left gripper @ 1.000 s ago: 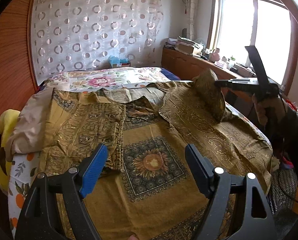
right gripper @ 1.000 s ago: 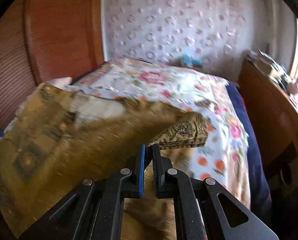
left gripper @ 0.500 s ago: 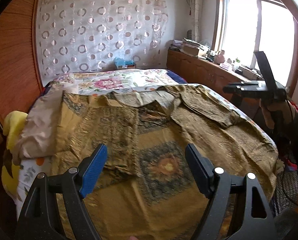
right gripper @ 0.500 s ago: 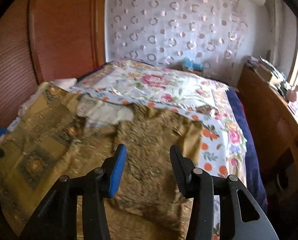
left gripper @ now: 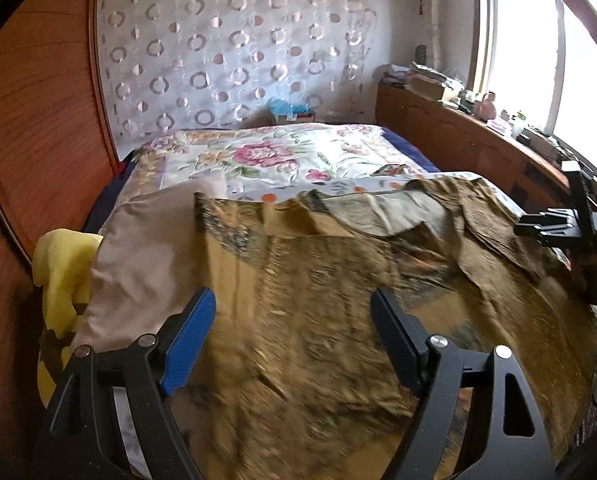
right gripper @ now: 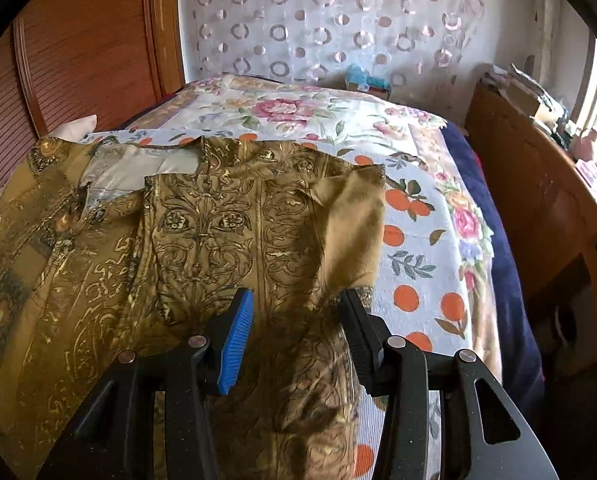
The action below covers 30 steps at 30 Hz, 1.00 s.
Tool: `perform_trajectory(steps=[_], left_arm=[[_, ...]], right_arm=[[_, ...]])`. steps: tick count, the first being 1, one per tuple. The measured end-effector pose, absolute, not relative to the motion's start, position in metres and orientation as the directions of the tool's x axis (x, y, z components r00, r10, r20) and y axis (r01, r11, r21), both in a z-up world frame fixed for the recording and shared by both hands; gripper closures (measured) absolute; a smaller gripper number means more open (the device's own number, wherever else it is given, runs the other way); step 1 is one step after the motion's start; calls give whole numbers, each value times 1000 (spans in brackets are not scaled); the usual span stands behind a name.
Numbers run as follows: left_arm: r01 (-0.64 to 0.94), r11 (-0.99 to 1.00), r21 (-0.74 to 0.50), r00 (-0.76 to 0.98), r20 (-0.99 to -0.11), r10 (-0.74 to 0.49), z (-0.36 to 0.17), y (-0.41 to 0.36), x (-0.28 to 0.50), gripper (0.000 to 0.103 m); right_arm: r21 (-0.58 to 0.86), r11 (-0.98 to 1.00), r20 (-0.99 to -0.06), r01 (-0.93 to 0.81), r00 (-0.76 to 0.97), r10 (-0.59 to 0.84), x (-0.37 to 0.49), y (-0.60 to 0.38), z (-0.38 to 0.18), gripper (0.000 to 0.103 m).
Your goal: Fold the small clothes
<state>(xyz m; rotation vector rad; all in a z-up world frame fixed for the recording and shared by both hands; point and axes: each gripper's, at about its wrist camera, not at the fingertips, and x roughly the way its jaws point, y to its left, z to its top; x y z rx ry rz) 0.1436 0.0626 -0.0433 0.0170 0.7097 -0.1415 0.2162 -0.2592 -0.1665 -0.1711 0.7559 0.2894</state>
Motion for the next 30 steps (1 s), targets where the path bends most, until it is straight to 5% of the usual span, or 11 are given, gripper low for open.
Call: perform_trajectory(steps=[4,12,30], left_arm=[[124,992,-34,738,-665,-115,-48,72,166,28],[79,997,-27,715,-695,-75,-53,97,214,58],[60,998,-11,689,-723,-50,-62,104,257,74]], right_arm=[[-51,945,-698,-323,689,197,225,-261,-174,56],[-36,947,-695,-320,689,206,215,-270,-179,53],[-24,953,-697,-301,688,200,217,-271,-182,42]])
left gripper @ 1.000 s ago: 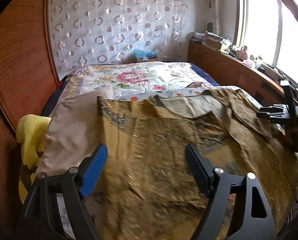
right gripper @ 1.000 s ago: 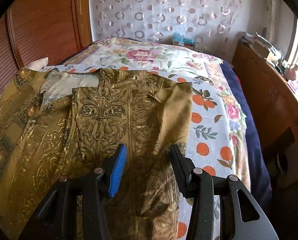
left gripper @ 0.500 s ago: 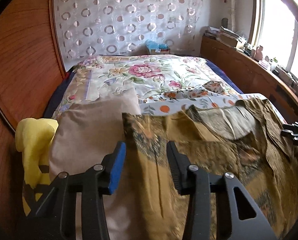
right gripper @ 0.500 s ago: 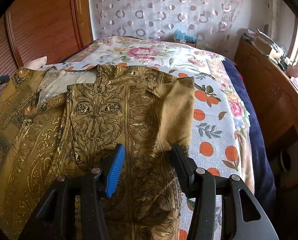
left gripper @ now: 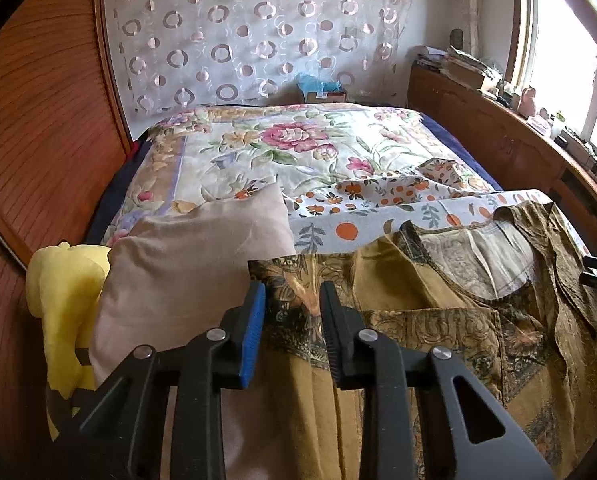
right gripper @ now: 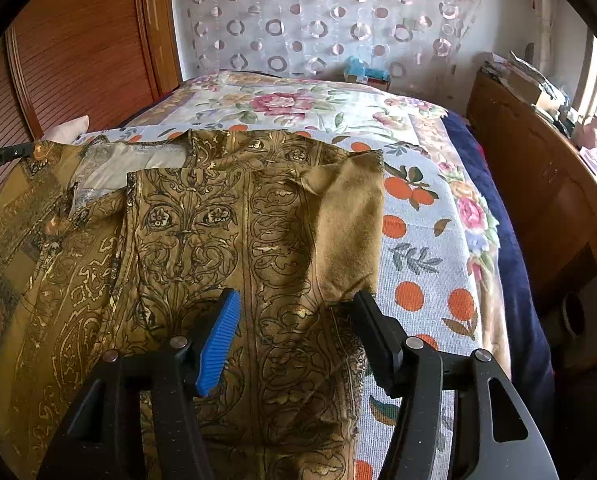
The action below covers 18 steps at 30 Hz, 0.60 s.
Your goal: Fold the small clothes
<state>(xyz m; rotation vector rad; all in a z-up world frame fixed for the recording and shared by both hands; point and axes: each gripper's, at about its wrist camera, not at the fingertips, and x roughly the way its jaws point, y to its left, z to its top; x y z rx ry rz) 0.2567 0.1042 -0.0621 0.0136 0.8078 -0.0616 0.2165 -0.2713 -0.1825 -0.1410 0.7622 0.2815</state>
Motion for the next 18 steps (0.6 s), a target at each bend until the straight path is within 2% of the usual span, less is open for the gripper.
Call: perform_trajectory(steps=[8,13,16,18], left_arm=[[46,999,-1,677,-735,-32,-67,107,256,74],[55,998,1,677,-735,-36,-67,107,254,74],[63,998,4,680,-732,-40,-66,105,252,83],[71,997,2,681,-731,-47,-65,103,252,96]], right_arm=[[-15,954,-700,-300,684,204,218,-273,-179,42],[-9,953,-664,-304,714,222,229,-280,-158,42],[-11,952,-667,-306,711,221,247,-283,-154,42],[-5,952,-680,-305,700,220,262,-285,-158,42]])
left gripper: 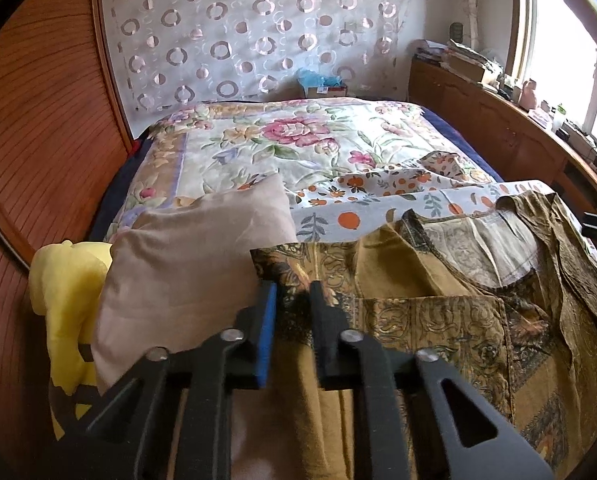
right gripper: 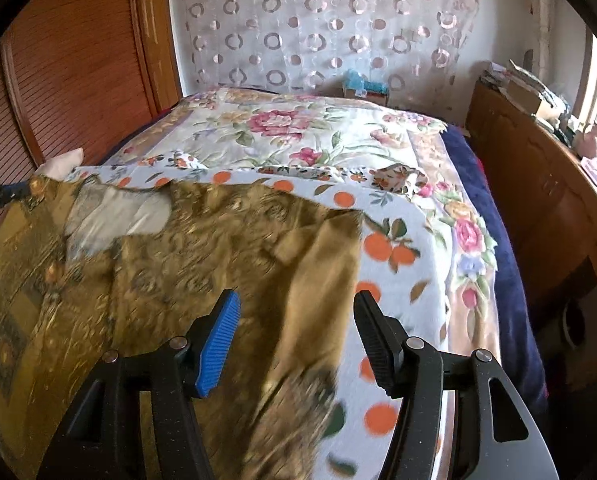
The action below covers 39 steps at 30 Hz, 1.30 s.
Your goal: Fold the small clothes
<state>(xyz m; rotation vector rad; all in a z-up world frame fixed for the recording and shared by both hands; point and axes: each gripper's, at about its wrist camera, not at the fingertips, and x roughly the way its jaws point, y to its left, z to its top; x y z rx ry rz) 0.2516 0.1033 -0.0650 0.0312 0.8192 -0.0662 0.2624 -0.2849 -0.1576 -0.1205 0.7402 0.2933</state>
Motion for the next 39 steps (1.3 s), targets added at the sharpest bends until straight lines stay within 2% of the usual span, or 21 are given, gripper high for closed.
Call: perform_trajectory(steps=[3,14,15,16,17,19,31,39], left_arm=[[84,996,-12,692,-719,-67,-60,101,248,100],[130,990,-51,788,-601,-134,-16,81,210,101],[135,989,-54,791,-595,-140,-13,80,208,101],[138,989,-54,794,-591,-143,-12,79,206,101],[142,988,-55,797,-586,-147,-10,78,202,101],[152,987,-56,801,-578,-157,-7,74,194,101],[189,979,-69,843,-500,-198,14,63,122,101],[186,980,-69,859,-474,-196,16,66,76,101]], right_arm=[[0,954,-698,-301,683,215,283,-287,-166,42],[7,952,-726,-306,654,215,324,-283,-177,43],[10,951,-724,-308,654,219,324,-283,-176,46],[11,949,-723,-316,653,226,323,-283,-176,58],[2,944,-726,-331,649,229,322,-279,-175,75],[-10,933,-729,-359,642,239,317,-275,-173,97],[-53,921,-553,-385,780,294,204,-271,-123,98],[-55,923,-501,-382,810,305,134,-278,-124,98]])
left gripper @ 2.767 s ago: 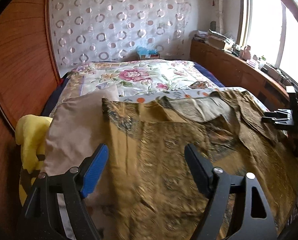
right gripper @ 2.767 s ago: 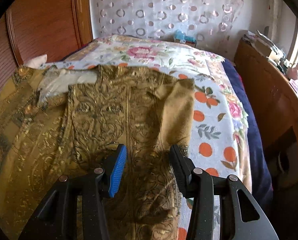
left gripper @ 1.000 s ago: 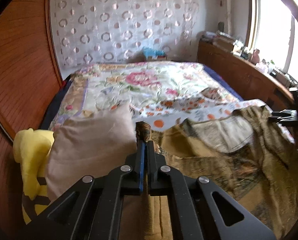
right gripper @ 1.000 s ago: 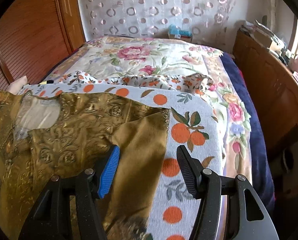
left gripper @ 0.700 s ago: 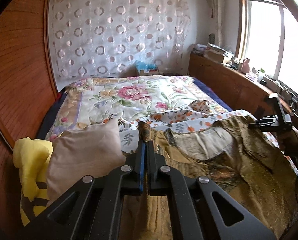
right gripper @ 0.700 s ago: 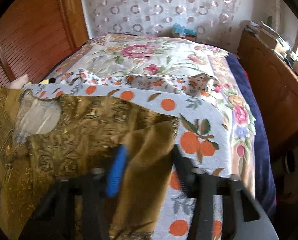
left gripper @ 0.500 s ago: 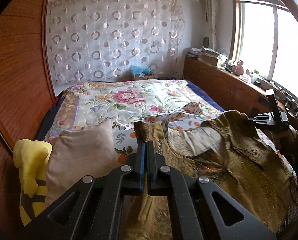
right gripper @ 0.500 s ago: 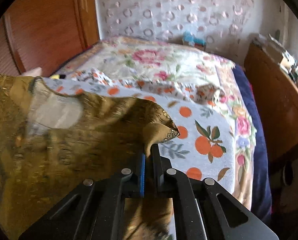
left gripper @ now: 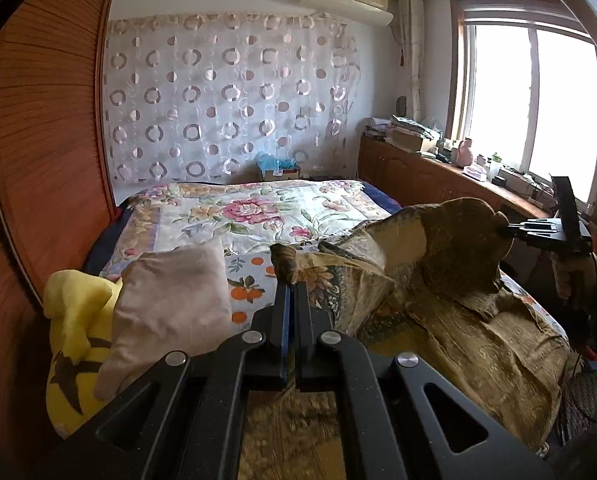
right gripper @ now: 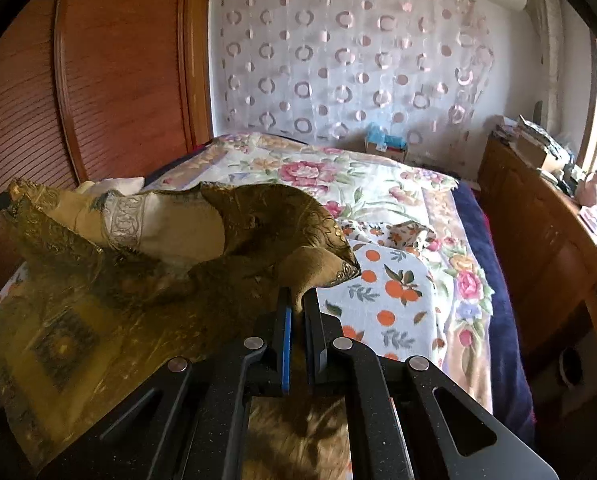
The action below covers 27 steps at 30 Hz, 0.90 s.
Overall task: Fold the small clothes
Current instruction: 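Lift the shirt hem with both grippers, fold it toward the collar, release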
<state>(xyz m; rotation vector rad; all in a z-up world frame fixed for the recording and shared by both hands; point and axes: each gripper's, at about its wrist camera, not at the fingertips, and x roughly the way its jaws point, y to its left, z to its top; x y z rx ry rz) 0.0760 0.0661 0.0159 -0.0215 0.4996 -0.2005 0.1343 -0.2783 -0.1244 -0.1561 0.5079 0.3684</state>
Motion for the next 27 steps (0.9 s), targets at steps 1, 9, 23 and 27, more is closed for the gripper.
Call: perform_trajectory(steps=[1,9,23,27], left_arm=[[186,980,-71,859,-472,-197,15,67,72,101],[168,976,-140,856,-470,-215,-2,81,32,101],[92,980,-175,853,-494,-168,-28,99,-24,101],[82,982,-169,864,-480,-154,-18,103,-41,101]], right_arm=[[-50,923,-496,-382,812,309,128,-279,-127,98],[-25,930,-495,-366,813,307,67,-299,-154,98],[36,942,-543,-335,784,300,5,-314,-169,98],[25,942,-545,-336,785,294,-4,-319,-160,98]])
